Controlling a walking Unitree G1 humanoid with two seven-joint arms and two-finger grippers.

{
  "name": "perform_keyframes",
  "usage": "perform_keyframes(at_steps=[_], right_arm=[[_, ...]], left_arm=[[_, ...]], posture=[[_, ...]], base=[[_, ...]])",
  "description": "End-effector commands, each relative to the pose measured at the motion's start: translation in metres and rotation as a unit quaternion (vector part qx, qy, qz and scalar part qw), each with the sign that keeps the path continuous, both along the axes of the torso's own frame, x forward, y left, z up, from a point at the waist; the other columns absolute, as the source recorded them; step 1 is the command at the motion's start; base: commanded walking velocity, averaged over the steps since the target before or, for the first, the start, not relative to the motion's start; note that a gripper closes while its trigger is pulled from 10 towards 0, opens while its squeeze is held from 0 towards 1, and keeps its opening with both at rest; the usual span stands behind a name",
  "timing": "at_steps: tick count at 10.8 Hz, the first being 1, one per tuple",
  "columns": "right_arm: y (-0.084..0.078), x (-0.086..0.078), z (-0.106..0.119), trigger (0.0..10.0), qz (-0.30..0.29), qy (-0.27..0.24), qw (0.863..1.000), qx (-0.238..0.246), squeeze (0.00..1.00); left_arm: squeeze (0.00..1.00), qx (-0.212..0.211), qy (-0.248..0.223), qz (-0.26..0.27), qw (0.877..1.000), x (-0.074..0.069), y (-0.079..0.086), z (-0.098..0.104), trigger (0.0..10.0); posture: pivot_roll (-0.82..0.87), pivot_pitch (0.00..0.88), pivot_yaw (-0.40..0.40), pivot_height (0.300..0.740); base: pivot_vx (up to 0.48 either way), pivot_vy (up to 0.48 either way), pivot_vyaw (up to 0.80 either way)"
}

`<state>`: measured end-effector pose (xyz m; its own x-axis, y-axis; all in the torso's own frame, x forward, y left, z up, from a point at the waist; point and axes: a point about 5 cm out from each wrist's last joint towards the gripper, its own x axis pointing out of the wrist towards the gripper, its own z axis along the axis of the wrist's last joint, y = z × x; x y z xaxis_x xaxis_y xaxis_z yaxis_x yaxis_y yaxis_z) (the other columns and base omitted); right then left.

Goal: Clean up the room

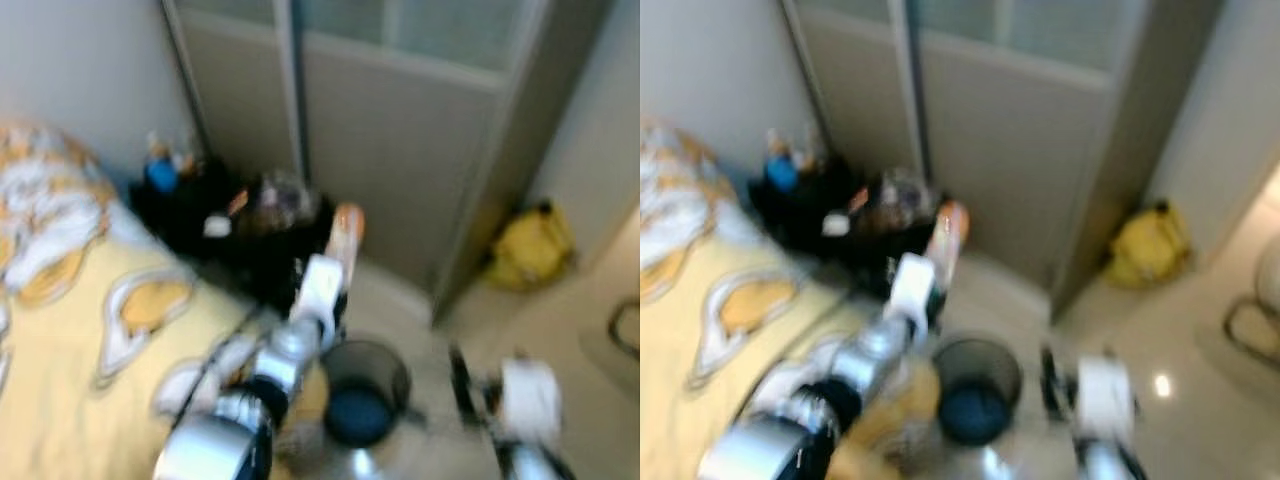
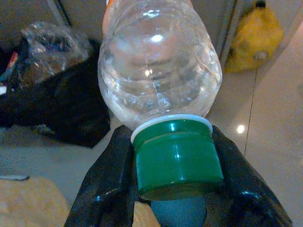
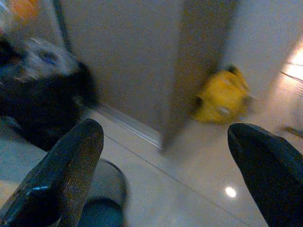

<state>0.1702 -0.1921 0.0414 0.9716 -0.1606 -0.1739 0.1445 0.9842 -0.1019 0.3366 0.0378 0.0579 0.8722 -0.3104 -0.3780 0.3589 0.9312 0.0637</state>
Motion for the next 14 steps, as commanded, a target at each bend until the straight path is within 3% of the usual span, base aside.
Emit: perform_keyframes(at_steps=[1,3,4,6,8,9,10,11,12,13,14], right_arm=[[0.012,-0.004,0.008,10.0,0.015,-0.017,1.000,0.001,0.00],[0.016,-0.029,0.006,10.0,-0.003,0.004,1.000,0.006,0.00],[0.016,-0.038,0.006,10.0,-0.011,0.012,1.000,0.008,0.00],[0.020,-0.052,0.007,10.0,-0.017,0.025,0.999,0.010,0.00],[0.020,-0.062,0.010,10.0,-0.023,0.034,0.999,0.005,0.00],[0.021,-0.061,0.011,10.0,-0.020,0.033,0.999,0.002,0.00],[0.021,-0.061,0.011,10.0,-0.020,0.033,0.999,0.002,0.00],[0.020,-0.050,0.014,10.0,-0.019,0.019,1.000,0.005,0.00],[0.015,-0.025,0.016,10.0,-0.013,-0.009,1.000,0.009,0.00],[0.012,-0.014,0.016,10.0,-0.007,-0.017,1.000,0.007,0.00],[0.001,0.017,0.014,10.0,0.003,-0.026,1.000,0.014,0.00]], left_arm=[[0.00,-0.015,-0.026,-0.023,0.999,0.004,-0.037,0.024,10.0],[0.00,0.028,-0.036,-0.039,0.998,0.001,-0.049,0.026,10.0],[1.00,0.042,-0.034,-0.037,0.998,-0.001,-0.052,0.025,10.0],[1.00,0.054,-0.030,-0.033,0.998,0.000,-0.055,0.027,10.0],[1.00,0.027,-0.023,-0.049,0.998,-0.005,-0.072,0.033,10.0],[0.00,0.012,-0.018,-0.059,0.998,-0.007,-0.076,0.033,10.0],[0.00,0.012,-0.018,-0.059,0.998,-0.007,-0.076,0.033,10.0],[0.00,-0.032,-0.036,-0.078,0.996,-0.006,-0.064,0.030,10.0],[0.00,-0.096,-0.073,-0.067,0.990,-0.003,-0.020,0.023,10.0],[0.00,-0.125,-0.064,-0.033,0.989,-0.004,0.002,0.021,10.0],[0.00,-0.138,-0.118,0.031,0.983,-0.004,0.042,0.040,10.0]], posture=[[-0.20,0.140,0.095,0.740],[-0.24,0.191,0.111,0.740],[-0.25,0.206,0.113,0.740],[-0.28,0.232,0.118,0.740],[-0.30,0.256,0.118,0.740],[-0.30,0.255,0.115,0.740],[-0.30,0.255,0.115,0.740],[-0.22,0.176,0.110,0.740],[-0.17,0.136,0.103,0.740],[-0.12,0.091,0.093,0.740],[0.00,0.014,0.047,0.740]], base=[[0.000,0.000,0.00],[0.000,0.000,0.00],[0.000,0.000,0.00],[0.000,0.000,0.00],[0.000,0.000,0.00],[0.000,0.000,0.00],[0.000,0.000,0.00],[0.000,0.000,0.00],[0.000,0.000,0.00],[0.000,0.000,0.00],[0.000,0.000,0.00]])
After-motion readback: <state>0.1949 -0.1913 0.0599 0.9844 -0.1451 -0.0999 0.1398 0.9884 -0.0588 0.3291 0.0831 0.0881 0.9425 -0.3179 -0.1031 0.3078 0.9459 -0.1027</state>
